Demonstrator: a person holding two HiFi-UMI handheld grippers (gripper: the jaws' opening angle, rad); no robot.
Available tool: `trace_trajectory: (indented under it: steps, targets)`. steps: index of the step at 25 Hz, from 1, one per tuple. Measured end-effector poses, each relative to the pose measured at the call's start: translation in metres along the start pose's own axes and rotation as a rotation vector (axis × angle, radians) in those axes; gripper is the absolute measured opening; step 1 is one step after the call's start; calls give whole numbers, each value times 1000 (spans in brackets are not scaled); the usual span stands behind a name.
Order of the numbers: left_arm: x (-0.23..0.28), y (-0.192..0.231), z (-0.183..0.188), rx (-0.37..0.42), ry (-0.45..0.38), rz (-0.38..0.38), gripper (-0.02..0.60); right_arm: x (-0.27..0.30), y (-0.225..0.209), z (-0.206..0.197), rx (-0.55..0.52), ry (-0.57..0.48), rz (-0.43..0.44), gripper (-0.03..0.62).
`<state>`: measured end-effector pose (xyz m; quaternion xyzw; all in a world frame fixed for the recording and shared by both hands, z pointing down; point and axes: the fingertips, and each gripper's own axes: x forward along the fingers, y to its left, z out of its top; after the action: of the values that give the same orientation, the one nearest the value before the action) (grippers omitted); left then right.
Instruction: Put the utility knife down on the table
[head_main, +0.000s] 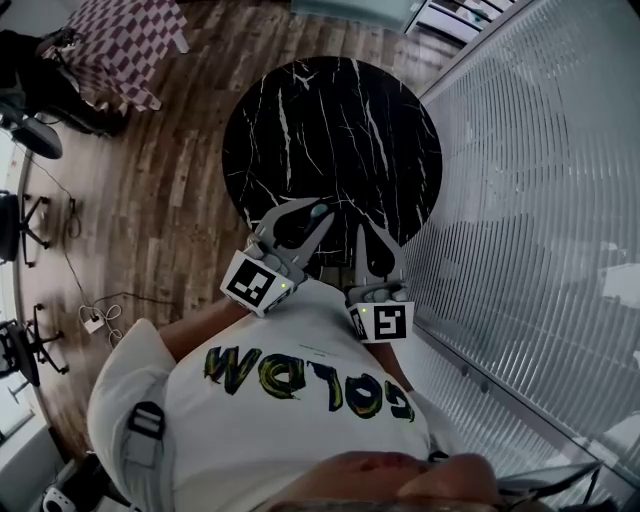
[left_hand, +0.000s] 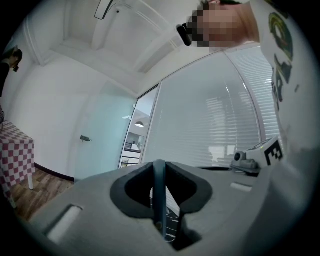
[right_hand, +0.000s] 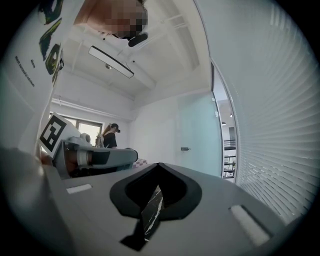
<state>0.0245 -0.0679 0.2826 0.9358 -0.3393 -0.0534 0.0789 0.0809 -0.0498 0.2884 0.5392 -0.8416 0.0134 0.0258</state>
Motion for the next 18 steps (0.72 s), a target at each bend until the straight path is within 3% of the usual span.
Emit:
trace_trajectory:
  steps: [9, 18]
  targets:
    - [18, -6, 1, -4, 5, 15, 74, 0, -20, -2, 14, 4, 7, 2]
    - [17, 11, -35, -49, 100, 46, 74, 9, -25, -35, 46, 87, 16, 2]
